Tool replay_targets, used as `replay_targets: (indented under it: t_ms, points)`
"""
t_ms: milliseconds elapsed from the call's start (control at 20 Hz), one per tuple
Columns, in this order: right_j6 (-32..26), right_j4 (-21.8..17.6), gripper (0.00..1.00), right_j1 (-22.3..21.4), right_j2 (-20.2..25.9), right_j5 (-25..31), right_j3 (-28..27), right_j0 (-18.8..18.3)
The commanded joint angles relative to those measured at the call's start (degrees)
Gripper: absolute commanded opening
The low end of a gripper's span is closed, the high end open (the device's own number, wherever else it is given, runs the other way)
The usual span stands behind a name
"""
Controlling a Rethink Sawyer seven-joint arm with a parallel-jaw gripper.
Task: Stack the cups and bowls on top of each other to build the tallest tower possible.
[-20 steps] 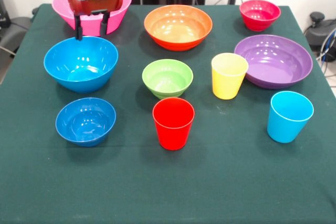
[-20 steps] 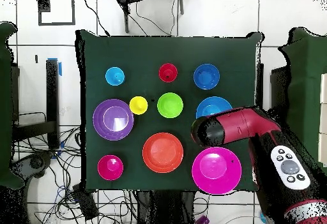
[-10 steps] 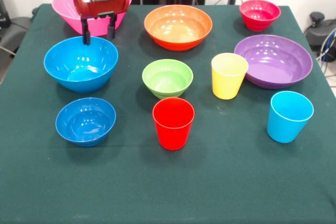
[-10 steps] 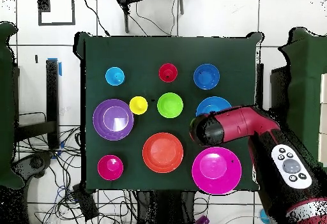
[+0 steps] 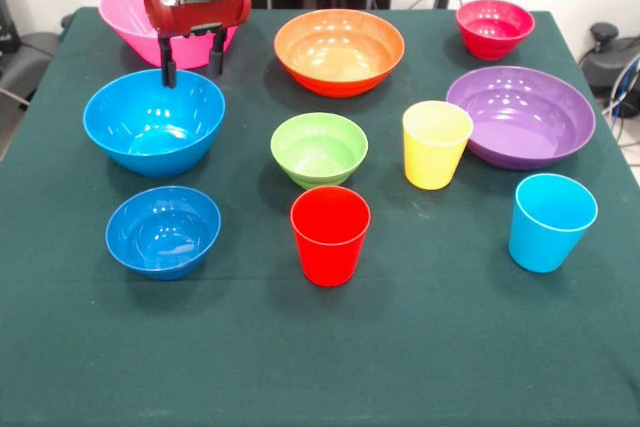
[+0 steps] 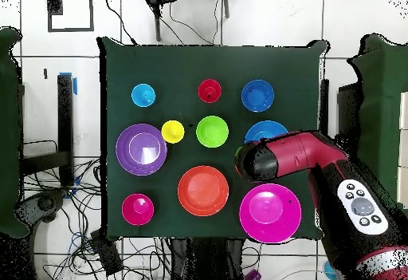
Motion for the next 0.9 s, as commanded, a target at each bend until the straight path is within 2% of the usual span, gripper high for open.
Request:
replay_targets:
  t_ms: [50,900]
  points:
    - [-10.42,-5.23,1.0,2.29,2.09,-2.73,2.13,1.83]
    - [-6.32,-8.52,1.0,2.1,0.27,-6.56,5.35,3.12]
